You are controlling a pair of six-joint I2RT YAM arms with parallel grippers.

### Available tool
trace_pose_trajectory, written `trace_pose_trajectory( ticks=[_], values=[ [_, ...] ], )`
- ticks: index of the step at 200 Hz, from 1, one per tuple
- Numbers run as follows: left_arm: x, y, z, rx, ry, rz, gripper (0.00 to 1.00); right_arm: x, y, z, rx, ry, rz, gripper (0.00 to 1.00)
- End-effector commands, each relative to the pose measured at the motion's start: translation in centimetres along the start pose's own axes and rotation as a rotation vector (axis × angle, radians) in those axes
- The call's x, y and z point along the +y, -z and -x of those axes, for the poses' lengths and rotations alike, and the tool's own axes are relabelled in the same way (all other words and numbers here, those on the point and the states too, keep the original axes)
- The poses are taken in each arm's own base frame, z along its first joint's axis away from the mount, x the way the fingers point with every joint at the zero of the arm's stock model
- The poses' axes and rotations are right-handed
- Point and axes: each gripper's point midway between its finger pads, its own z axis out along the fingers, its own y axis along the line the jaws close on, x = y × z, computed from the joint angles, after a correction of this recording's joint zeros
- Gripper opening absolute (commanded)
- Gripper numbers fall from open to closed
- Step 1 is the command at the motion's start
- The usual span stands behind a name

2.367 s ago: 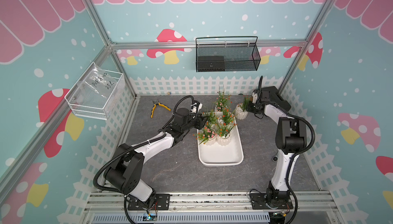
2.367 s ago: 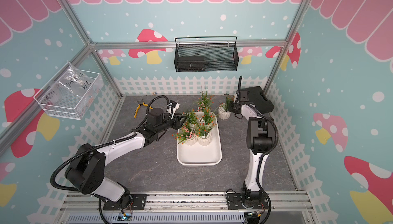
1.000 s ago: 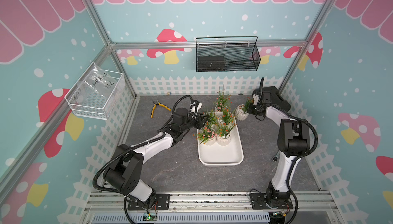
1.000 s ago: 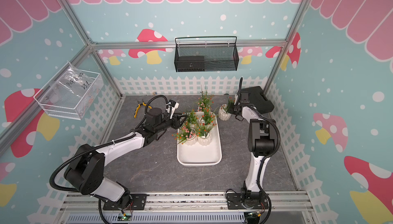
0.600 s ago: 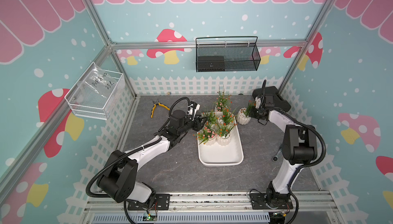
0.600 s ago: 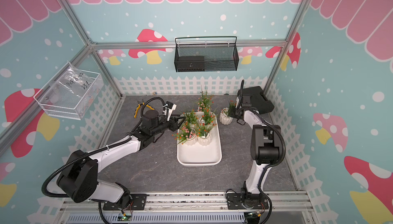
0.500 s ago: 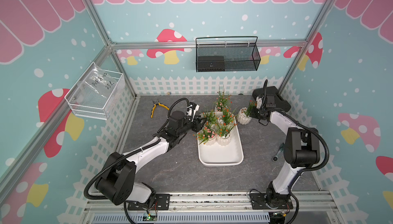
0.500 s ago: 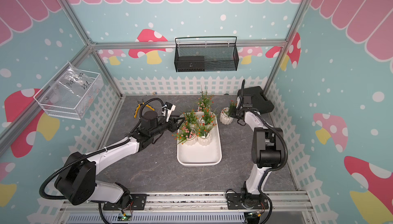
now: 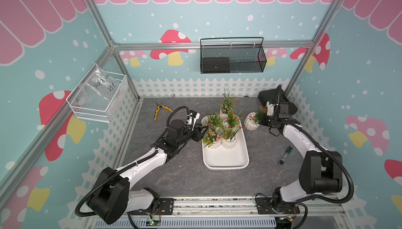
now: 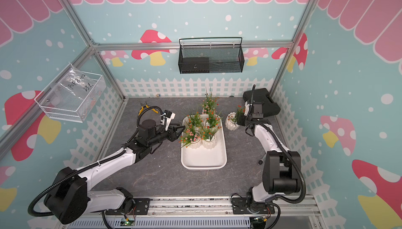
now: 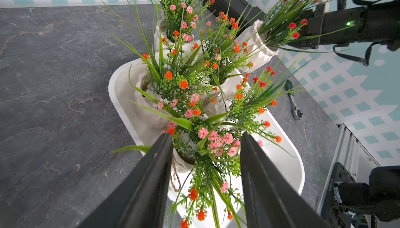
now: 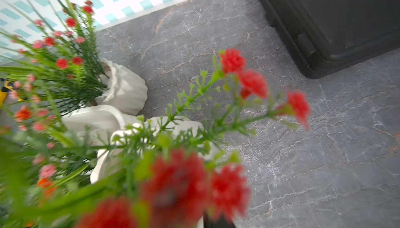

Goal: Put the potted gypsophila into the storage box
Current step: Pick up the baby's breath potted plant from the center of the board, then place the baby's breath potted plant at the storage box.

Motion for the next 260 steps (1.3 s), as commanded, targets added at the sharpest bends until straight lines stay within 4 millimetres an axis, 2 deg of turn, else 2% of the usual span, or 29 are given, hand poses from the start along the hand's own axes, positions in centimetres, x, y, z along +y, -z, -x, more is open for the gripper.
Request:
trace_pose_trajectory(
  ticks=[1, 70, 128, 158, 228, 260],
  values=[
    [-0.5, 0.8, 0.1, -0.004, 0.003, -0.012, 0.51, 2.0, 3.1, 2.2, -0.107, 0.049, 0.066, 0.11],
    [-1.3, 1.8, -0.3, 0.007, -0.029, -0.045, 0.51, 4.0, 8.7, 1.2, -0.139, 0.133, 0.134, 0.1],
    [-1.9, 2.8, -0.7, 0.007, -0.036, -0.069, 0.52, 4.9, 11.1, -0.4, -0.114, 0.187, 0.176, 0.09],
    [-2.4, 3.0, -1.2, 0.007, -0.043, -0.101, 0.52, 6.1, 12.5, -0.8, -0.133, 0.192, 0.24, 0.07],
    [-4.3, 3.9, -2.9, 0.034, -0.088, -0.215, 0.52, 7.2, 12.7, -4.1, -0.047, 0.139, 0.312, 0.02],
    [-5.0, 4.3, -3.5, 0.057, -0.112, -0.242, 0.52, 9.0, 12.2, -6.6, 0.043, 0.198, 0.339, 0.03]
  ],
)
